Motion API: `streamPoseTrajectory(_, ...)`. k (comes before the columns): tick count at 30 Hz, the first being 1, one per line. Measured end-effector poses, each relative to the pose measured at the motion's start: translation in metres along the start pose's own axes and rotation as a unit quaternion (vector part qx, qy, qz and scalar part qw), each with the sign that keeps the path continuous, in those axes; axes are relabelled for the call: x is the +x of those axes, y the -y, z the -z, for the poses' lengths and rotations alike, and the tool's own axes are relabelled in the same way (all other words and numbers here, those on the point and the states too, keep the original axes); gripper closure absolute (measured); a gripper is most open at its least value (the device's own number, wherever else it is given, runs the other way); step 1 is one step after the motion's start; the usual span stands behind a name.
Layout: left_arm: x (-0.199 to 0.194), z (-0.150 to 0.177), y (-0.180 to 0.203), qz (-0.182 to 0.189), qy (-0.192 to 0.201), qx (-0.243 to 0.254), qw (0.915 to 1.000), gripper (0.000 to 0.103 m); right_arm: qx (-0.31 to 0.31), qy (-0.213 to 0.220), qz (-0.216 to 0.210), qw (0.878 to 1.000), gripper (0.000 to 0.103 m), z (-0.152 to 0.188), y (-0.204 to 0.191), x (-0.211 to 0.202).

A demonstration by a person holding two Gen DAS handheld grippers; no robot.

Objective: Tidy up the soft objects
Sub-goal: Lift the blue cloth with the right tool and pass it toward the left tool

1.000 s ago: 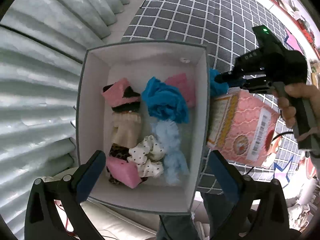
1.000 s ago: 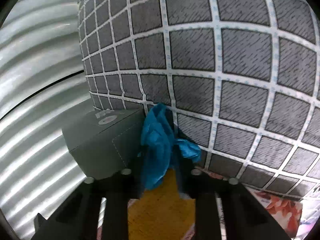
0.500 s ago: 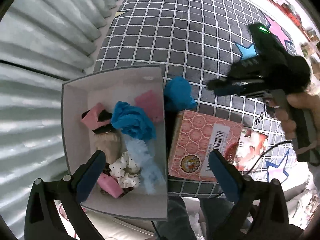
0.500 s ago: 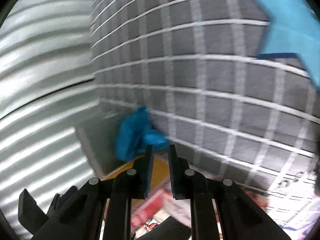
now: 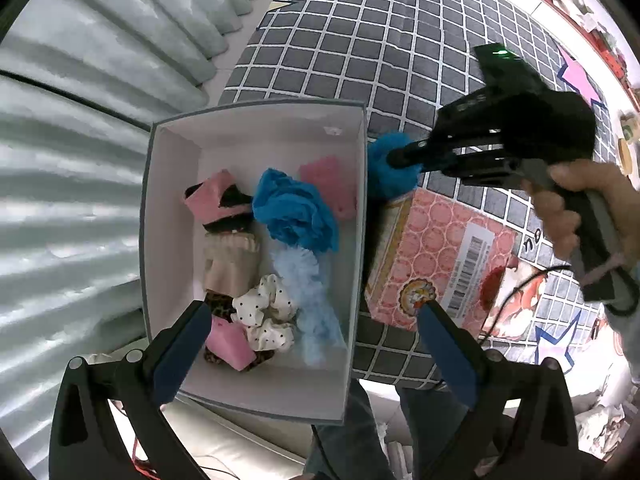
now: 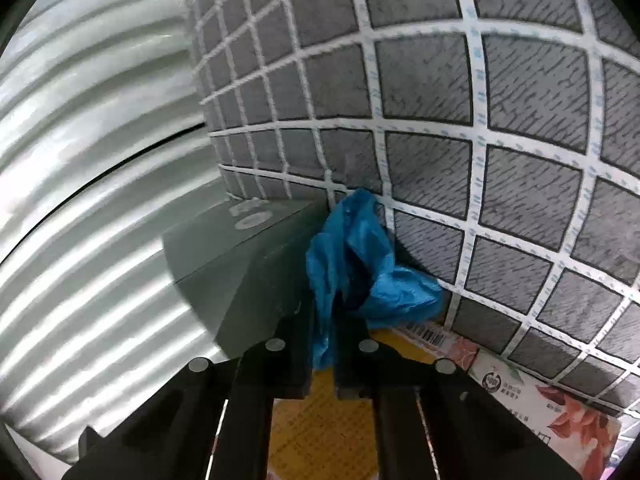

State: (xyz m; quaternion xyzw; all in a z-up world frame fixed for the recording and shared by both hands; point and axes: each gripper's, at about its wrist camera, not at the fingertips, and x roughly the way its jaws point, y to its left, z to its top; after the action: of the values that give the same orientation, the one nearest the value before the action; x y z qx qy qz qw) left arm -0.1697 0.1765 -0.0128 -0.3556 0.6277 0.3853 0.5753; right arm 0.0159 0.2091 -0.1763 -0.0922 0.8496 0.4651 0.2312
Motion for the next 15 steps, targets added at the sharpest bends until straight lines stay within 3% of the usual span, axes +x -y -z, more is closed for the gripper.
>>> streamPoseTrajectory(6,-0.009,-0.013,0.02,0.011,0.021,0.023,0.9995,0.0,0.001,0.075,-0.02,0.997,0.096,0.02,0.011,-0.07)
streamPoseTrajectory(9,-0.012,-0.019,0.037,0.02,0.028,0.045,0.9984,0.0,-0.005,0.134,0.024,0.991,0.096,0.033,0.022,-0.116)
streamPoseTrajectory(13,-0.015,-0.027,0.064,0.046,0.034,0.063,0.9964,0.0,-0.011,0.211,0.108,0.972,0.094,0.046,0.039,-0.161)
streamPoseTrajectory(14,-0.016,-0.03,0.071,0.052,0.035,0.065,0.9959,0.0,-0.01,0.216,0.125,0.968,0.09,0.05,0.044,-0.17)
streamPoseTrajectory(15,-0.019,-0.034,0.081,0.059,0.038,0.066,0.9954,0.0,-0.008,0.222,0.145,0.964,0.071,0.053,0.048,-0.177)
